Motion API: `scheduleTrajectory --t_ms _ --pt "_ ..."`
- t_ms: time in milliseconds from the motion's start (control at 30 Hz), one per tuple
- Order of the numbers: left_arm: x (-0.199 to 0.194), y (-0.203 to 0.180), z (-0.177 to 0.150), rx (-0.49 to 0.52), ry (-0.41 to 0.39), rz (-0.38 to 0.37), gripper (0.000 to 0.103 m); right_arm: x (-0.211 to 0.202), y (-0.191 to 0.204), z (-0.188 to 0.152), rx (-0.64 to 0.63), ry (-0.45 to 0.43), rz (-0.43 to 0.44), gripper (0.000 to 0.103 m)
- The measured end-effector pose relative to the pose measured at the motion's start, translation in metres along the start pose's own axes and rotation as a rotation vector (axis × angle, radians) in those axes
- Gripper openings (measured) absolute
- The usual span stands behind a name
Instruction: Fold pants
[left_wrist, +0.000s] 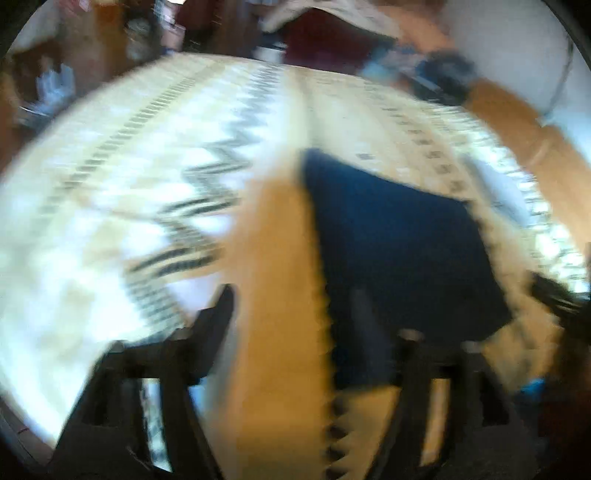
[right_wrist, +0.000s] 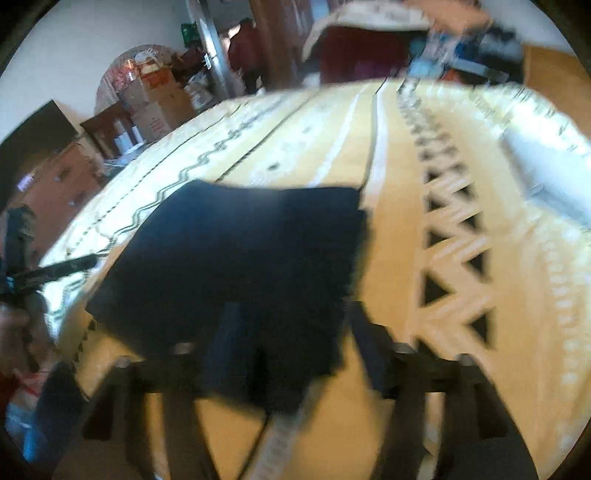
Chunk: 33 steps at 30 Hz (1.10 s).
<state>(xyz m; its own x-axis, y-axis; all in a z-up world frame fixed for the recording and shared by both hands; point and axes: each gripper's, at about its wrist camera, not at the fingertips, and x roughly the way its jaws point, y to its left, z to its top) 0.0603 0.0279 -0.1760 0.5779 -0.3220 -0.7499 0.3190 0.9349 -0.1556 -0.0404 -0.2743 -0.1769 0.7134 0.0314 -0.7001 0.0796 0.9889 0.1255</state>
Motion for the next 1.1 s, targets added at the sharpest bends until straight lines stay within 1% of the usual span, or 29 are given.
scheduleTrajectory --t_ms 33,67,133,167,200,233,300,333,367,433,500,533,600,633,733,767,933,1033,1100 --pt "-0.002 0.001 -0.008 0.007 -0.006 0.044 0.083 -0.008 0.003 -0.005 0.0 -0.003 -0.044 0.089" --pt "0.0 0.001 -0.019 0.03 -0.003 0.093 0.084 -0.017 0.006 -0.019 0.004 0.008 -0.099 0.091" --pt "0.011 0.0 -0.038 0.053 0.039 0.183 0.084 -0.019 0.009 -0.041 0.014 0.056 -0.154 0.091" --pt "0.022 0.0 -0.049 0.044 0.076 0.211 0.084 -0.015 0.011 -0.052 0.018 0.095 -0.171 0.091" --pt "0.024 0.0 -0.054 0.035 0.051 0.223 0.086 -0.009 0.013 -0.064 0.024 0.134 -0.185 0.091" --pt "0.023 -0.002 -0.055 0.031 0.023 0.238 0.092 -0.004 0.012 -0.076 0.04 0.168 -0.204 0.091" --pt "0.031 -0.005 -0.05 0.016 0.039 0.251 0.103 0.004 0.01 -0.089 0.055 0.206 -0.21 0.091" --pt "0.038 -0.007 -0.047 0.005 0.054 0.267 0.103 0.008 0.009 -0.093 0.061 0.218 -0.222 0.091" --pt "0.045 -0.008 -0.043 -0.01 0.06 0.301 0.103 0.012 0.011 -0.092 0.072 0.223 -0.233 0.092" --pt "0.048 -0.009 -0.042 -0.035 0.046 0.321 0.103 0.022 0.011 -0.089 0.083 0.245 -0.238 0.101" --pt "0.052 -0.007 -0.041 -0.053 0.04 0.319 0.103 0.034 0.012 -0.084 0.084 0.289 -0.251 0.103" --pt "0.054 -0.006 -0.038 -0.056 0.038 0.314 0.103 0.034 0.014 -0.083 0.081 0.292 -0.262 0.103" --pt "0.053 -0.007 -0.045 -0.047 0.03 0.31 0.103 0.035 0.015 -0.083 0.086 0.289 -0.273 0.103" --pt "0.056 -0.006 -0.043 -0.042 0.024 0.304 0.103 0.034 0.015 -0.084 0.095 0.286 -0.27 0.103" --pt "0.05 -0.004 -0.048 -0.035 0.017 0.294 0.103 0.033 0.016 -0.085 0.103 0.283 -0.276 0.103" --pt "0.042 -0.005 -0.053 -0.034 0.015 0.292 0.103 0.033 0.016 -0.085 0.103 0.28 -0.281 0.103" --pt "0.041 -0.006 -0.055 -0.028 0.009 0.285 0.103 0.035 0.016 -0.085 0.117 0.265 -0.285 0.103" --pt "0.04 -0.005 -0.054 -0.023 0.017 0.278 0.103 0.036 0.015 -0.084 0.122 0.262 -0.293 0.103" --pt "0.039 -0.005 -0.051 0.0 0.051 0.267 0.103 0.034 0.017 -0.085 0.128 0.261 -0.293 0.103"
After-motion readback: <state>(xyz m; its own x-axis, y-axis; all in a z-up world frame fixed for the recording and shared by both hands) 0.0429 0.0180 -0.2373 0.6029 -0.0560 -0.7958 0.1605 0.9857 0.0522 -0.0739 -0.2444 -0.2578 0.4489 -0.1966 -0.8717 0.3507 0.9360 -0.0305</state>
